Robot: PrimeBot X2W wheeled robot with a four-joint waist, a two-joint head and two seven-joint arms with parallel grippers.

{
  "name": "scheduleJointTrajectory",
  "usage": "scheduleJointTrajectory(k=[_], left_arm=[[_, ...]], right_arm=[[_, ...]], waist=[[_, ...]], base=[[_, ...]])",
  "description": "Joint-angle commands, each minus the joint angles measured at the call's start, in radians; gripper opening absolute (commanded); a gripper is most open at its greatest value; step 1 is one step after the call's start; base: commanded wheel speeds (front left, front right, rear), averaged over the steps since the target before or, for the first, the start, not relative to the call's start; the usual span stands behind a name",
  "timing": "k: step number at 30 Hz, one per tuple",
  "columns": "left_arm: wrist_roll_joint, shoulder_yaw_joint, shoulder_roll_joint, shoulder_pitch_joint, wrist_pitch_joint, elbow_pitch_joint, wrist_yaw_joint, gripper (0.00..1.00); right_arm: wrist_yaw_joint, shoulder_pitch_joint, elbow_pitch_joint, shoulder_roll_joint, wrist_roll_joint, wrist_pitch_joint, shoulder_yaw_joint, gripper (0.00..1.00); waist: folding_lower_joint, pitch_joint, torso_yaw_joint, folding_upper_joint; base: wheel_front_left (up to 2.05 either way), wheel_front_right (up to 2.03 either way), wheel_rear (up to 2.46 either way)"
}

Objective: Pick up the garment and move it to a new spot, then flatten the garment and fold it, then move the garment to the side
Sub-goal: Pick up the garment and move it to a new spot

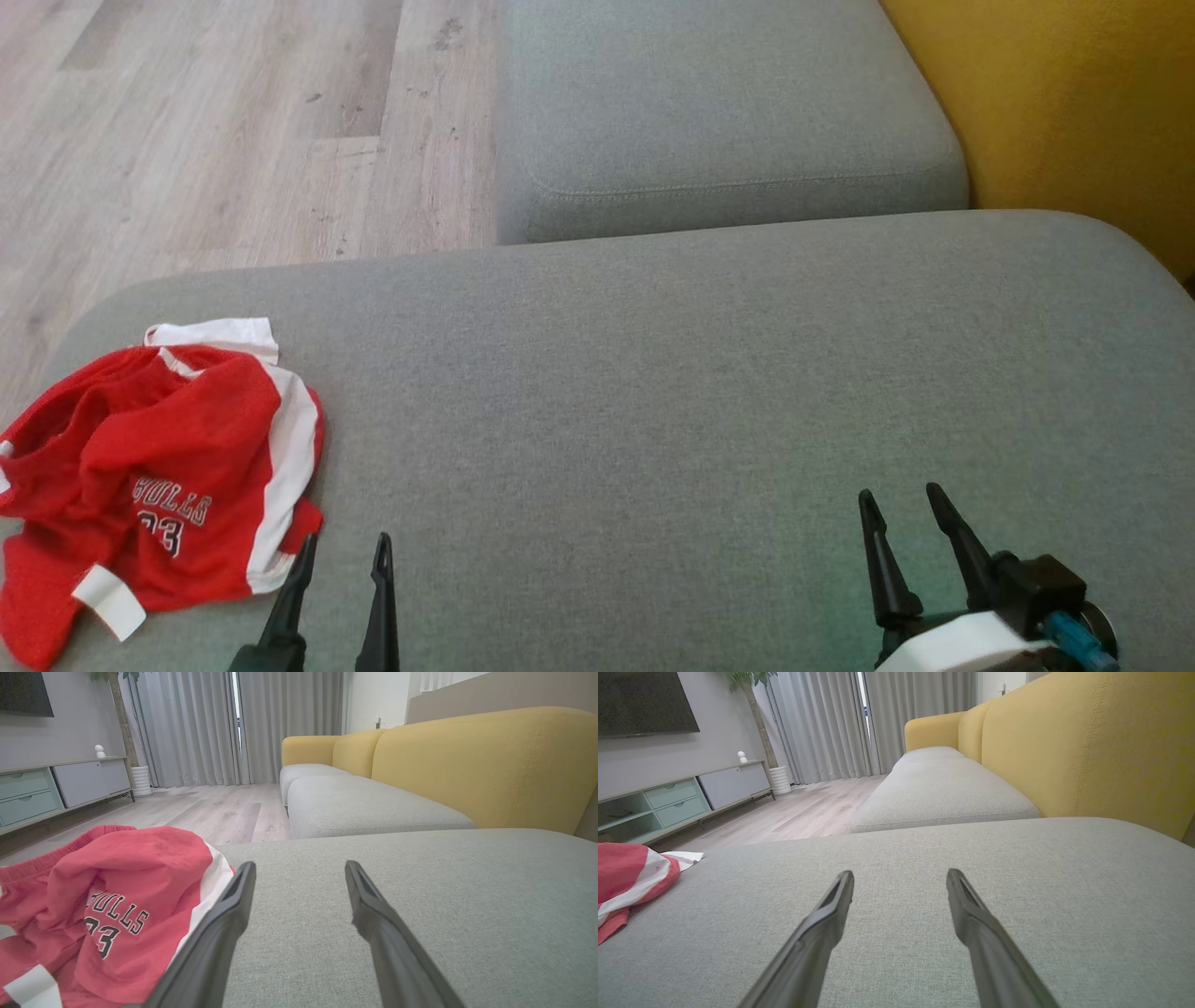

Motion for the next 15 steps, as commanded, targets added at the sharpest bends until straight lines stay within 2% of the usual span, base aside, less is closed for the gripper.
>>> scheduleJointTrajectory(k=[1,11,15], left_arm=[[-0.003,0.038,0.003,-0.048,-0.012,-0.026,0.005,1.0],[0.004,0.042,0.003,-0.061,-0.012,-0.022,0.008,1.0],[0.012,0.052,0.003,-0.064,-0.012,-0.021,0.006,1.0]], right_arm=[[-0.001,-0.034,-0.032,-0.01,-0.008,-0.012,0.023,1.0],[-0.001,-0.031,-0.035,-0.01,-0.001,-0.012,0.027,1.0],[-0.001,-0.028,-0.038,-0.01,0.005,-0.012,0.035,1.0]], waist=[[0.0,0.001,0.002,0.0],[0.0,0.019,0.069,0.0],[0.0,0.028,0.142,0.0]], base=[[0.0,0.0,0.0],[0.0,0.0,0.0],[0.0,0.0,0.0]])
